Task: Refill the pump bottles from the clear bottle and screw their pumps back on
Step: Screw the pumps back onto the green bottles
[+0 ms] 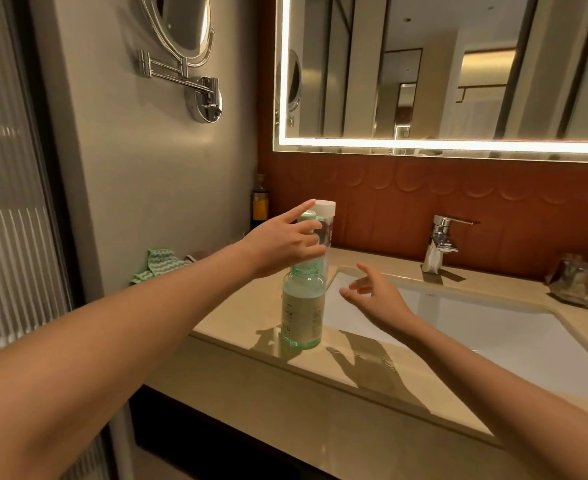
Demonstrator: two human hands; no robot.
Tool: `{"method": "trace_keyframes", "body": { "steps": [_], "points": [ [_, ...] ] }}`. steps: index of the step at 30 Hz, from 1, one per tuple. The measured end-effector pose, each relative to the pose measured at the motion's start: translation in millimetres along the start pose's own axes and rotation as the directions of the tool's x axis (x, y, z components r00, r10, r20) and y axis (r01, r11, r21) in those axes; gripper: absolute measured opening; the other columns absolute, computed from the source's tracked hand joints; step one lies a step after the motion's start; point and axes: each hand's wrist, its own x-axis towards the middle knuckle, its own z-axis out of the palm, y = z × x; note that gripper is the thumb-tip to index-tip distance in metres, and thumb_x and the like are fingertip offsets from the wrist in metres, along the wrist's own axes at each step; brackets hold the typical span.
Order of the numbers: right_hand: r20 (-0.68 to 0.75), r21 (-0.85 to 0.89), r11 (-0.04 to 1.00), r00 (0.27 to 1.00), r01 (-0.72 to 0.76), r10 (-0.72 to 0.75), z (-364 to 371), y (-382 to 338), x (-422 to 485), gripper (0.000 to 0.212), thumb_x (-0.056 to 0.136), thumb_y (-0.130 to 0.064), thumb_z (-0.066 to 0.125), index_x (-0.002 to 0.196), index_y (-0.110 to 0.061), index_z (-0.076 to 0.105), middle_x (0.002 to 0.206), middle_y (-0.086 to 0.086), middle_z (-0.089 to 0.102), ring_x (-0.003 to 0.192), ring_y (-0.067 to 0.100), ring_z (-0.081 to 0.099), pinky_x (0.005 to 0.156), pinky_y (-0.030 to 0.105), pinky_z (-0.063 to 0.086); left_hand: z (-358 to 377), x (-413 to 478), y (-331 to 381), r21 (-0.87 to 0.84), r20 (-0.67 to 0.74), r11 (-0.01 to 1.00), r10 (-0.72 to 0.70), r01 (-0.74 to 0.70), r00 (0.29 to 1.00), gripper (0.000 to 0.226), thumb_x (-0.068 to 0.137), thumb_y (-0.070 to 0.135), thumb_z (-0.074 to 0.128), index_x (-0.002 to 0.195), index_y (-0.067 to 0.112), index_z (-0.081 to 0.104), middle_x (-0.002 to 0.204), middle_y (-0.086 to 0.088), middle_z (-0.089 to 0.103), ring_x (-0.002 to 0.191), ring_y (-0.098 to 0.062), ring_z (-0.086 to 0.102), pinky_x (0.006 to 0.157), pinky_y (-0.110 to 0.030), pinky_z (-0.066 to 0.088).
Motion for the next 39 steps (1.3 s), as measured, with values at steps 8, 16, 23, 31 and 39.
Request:
{"method": "trace_keyframes", "body": {
  "steps": [8,16,23,31,39],
  "points": [
    [-0.004,-0.003,1.0,1.0,-0.012,0.012,-1,7,0,0.066,0.088,-0.033,0.06,0.143,-0.014,0.028,0.123,0.009,0.058,0.106,0.019,0.054,0.082,0.025,0.042,4,-3,10,-0.052,0.048,0.993,0.108,-0.106,0.993,0.052,0.082,0.013,0.066,0.127,0.02,0.04,0.133,-0.005,0.054,0.138,-0.029,0.028,0.109,-0.051,-0.012],
    [-0.009,-0.003,1.0,1.0,0.006,-0.006,2,7,1,0.064,0.088,-0.03,0.061,0.143,-0.014,0.03,0.121,0.009,0.058,0.1,0.015,0.054,0.08,0.024,0.043,13,-42,27,-0.236,-0.321,0.957,-0.241,0.169,0.916,0.07,0.071,0.008,0.071,0.133,0.018,0.04,0.133,-0.014,0.046,0.122,-0.034,0.048,0.108,-0.051,0.027],
    [-0.049,0.056,0.99,0.991,0.129,-0.126,8,-19,19,0.061,0.087,-0.04,0.06,0.139,-0.017,0.037,0.12,0.004,0.058,0.102,0.013,0.054,0.08,0.025,0.042,36,-55,83,-0.867,0.392,-0.03,-0.657,0.497,0.644,0.086,0.073,0.054,0.068,0.141,0.023,0.024,0.137,-0.001,0.037,0.12,-0.012,0.037,0.101,-0.037,0.036],
    [0.068,0.145,0.975,0.982,0.167,-0.178,26,-45,32,0.051,0.094,-0.04,0.047,0.138,-0.014,0.043,0.138,0.004,0.049,0.126,0.02,0.046,0.102,0.041,0.042,55,-20,113,-0.611,0.665,-0.76,-0.342,0.22,0.664,0.065,0.07,0.014,0.078,0.12,0.026,0.039,0.114,0.005,0.057,0.112,-0.016,0.053,0.075,-0.018,0.045],
    [-0.142,-0.013,0.976,0.966,0.216,-0.216,39,-29,36,0.043,0.084,-0.045,0.061,0.114,-0.015,0.059,0.115,-0.001,0.063,0.104,0.015,0.057,0.083,0.031,0.049,67,-18,129,-0.672,0.633,-0.722,-0.441,0.168,0.636,0.054,0.07,0.03,0.077,0.114,0.037,0.047,0.117,0.011,0.059,0.11,-0.01,0.053,0.088,-0.028,0.046]
  ]
}}
